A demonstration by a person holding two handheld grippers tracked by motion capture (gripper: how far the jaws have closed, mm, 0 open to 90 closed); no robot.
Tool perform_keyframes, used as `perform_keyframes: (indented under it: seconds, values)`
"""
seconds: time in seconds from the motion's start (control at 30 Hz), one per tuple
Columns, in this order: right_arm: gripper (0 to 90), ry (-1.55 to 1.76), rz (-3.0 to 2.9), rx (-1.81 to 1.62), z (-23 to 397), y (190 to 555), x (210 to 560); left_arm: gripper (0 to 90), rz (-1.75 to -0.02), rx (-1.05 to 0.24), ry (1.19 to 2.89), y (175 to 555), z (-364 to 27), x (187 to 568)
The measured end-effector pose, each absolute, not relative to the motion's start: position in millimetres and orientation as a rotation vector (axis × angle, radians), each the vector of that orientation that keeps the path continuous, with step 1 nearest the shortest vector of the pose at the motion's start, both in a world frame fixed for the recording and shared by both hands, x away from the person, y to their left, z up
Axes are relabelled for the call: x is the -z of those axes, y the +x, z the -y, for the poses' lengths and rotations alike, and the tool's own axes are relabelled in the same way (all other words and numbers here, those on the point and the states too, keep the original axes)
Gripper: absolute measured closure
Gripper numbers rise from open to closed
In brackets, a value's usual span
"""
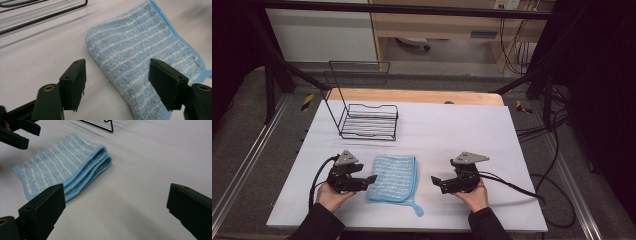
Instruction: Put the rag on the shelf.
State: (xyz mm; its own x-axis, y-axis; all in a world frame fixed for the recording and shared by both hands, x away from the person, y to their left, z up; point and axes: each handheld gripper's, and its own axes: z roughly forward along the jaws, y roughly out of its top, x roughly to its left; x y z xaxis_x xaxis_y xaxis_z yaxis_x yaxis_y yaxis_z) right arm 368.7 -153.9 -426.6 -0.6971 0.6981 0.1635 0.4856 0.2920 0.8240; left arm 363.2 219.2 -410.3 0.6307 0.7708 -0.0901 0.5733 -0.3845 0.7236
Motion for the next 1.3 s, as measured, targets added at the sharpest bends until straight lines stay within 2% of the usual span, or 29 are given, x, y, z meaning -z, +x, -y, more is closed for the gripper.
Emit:
perform_keyframes:
  seconds: [0.4,0.67,0.77,0.9,1.1,1.3]
  values:
    - [2.4,1.102,-2.318,-1.359,155.2,368.7,424.2,14.4,-1.098,-0.383,2.079,397.7,-216.6,397.5]
    - [2.6,1.105,-2.321,-1.351,155.0,369.4,424.7,14.9,-1.16,-0.376,2.066,419.3,-212.6,406.6]
    - [2.8,1.105,-2.327,-1.346,155.2,369.6,424.8,20.5,-1.202,-0.368,2.053,421.5,-210.4,415.5]
    - [3.5,1.113,-2.329,-1.353,154.1,370.0,425.9,37.2,-1.223,-0.32,2.037,424.5,-212.5,425.7]
    - [4.5,1.12,-2.345,-1.35,153.2,370.5,427.2,52.5,-1.23,-0.26,2.051,426.1,-209.9,436.6]
    - [5.6,1.119,-2.355,-1.347,151.7,371.0,429.5,62.2,-1.241,-0.191,2.047,428.1,-208.9,440.9]
